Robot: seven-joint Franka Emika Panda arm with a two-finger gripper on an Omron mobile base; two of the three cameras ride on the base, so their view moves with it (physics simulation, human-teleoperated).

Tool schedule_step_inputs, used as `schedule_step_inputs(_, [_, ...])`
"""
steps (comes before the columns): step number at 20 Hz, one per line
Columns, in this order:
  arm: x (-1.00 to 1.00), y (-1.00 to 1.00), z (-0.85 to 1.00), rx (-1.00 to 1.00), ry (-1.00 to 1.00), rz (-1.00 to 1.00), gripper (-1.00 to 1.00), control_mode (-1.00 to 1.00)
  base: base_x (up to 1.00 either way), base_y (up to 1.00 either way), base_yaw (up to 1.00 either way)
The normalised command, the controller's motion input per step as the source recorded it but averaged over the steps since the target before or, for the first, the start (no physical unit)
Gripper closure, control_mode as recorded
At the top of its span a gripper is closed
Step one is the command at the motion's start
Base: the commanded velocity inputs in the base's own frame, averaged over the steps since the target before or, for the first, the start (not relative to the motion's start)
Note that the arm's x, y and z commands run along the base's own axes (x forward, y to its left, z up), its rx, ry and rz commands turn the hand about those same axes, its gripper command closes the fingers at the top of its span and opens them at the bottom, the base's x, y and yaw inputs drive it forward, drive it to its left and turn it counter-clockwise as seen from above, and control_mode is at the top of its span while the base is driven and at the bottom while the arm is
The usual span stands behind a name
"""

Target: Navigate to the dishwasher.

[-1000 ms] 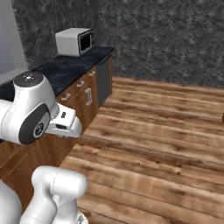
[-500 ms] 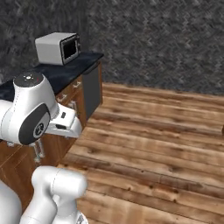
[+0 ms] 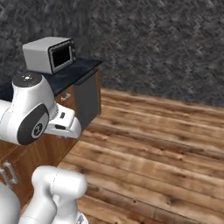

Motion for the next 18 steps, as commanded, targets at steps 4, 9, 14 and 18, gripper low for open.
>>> schedule_step_inputs(4, [0.0, 0.0, 0.0, 0.0, 0.0, 0.0, -1.0, 1.0, 1.0, -0.73, 0.45])
schedule_step_inputs(9, [0.0, 0.0, 0.0, 0.0, 0.0, 0.0, -1.0, 1.0, 1.0, -0.56, 0.55])
schedule_step_inputs(14, [0.0, 0.0, 0.0, 0.0, 0.0, 0.0, -1.0, 1.0, 1.0, -0.54, 0.59])
schedule_step_inputs(18, [0.0, 0.0, 0.0, 0.0, 0.0, 0.0, -1.0, 1.0, 1.0, -0.69, 0.59])
